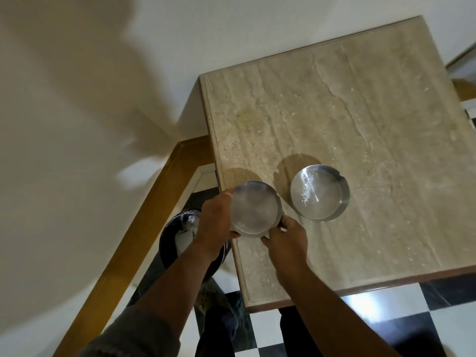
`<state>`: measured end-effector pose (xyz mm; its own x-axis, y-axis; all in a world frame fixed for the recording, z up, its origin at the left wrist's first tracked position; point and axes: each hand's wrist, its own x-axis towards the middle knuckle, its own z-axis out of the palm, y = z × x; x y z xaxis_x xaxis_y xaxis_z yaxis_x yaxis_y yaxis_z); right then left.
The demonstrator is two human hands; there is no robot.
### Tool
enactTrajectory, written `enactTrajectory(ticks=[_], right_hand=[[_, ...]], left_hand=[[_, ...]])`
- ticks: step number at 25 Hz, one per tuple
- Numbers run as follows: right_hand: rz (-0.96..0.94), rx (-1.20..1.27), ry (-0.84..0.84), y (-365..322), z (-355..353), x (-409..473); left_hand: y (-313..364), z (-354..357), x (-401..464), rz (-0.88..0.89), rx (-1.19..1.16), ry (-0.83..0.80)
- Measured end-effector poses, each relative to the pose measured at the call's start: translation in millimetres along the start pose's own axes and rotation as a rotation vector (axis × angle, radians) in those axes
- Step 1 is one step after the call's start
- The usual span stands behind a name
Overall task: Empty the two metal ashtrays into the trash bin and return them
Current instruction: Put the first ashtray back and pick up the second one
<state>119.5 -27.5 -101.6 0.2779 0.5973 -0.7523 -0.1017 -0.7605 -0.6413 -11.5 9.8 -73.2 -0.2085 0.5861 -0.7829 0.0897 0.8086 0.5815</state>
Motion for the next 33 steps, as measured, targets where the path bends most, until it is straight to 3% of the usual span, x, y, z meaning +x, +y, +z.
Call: enactTrajectory(ticks=[2, 8, 13, 19, 22, 26, 29, 33], right_hand=[[-0.044, -0.06, 0.011, 1.4, 1.6, 0.8], [-0.093, -0.067, -0.026, -0.7, -3.4, 1.2], [0.072, 0.056, 0.012, 8.0, -29.7, -3.1], [0.219, 0.218, 0.249, 13.7, -80.9, 7.0], [0.192, 0.271, 0.305, 1.6, -106.7, 23.3], [0.114, 0.103, 0.186, -24.1, -120.1, 56.5], [0.076, -0.057, 0.103, -38.7, -123.8, 74.5], [0.033, -0.182, 0.096, -43.7, -125.6, 78.3]], left_hand=[[-1.8, 0.4, 6.3, -0.075, -0.094, 0.003], [-5.0, 1.8, 9.4, -0.079, -0.126, -0.006], [-22.0, 11.3, -23.6, -0.312, -0.257, 0.202], [-35.7, 88.1, -73.2, -0.509, -0.415, -0.008], [-14.0, 127.5, -67.1, -0.415, -0.432, -0.043], [24.4, 154.5, -53.0, -0.145, -0.215, -0.019], [46.8, 155.0, -33.0, -0.168, -0.108, 0.045], [54.5, 148.8, -18.4, -0.226, -0.1, -0.039]])
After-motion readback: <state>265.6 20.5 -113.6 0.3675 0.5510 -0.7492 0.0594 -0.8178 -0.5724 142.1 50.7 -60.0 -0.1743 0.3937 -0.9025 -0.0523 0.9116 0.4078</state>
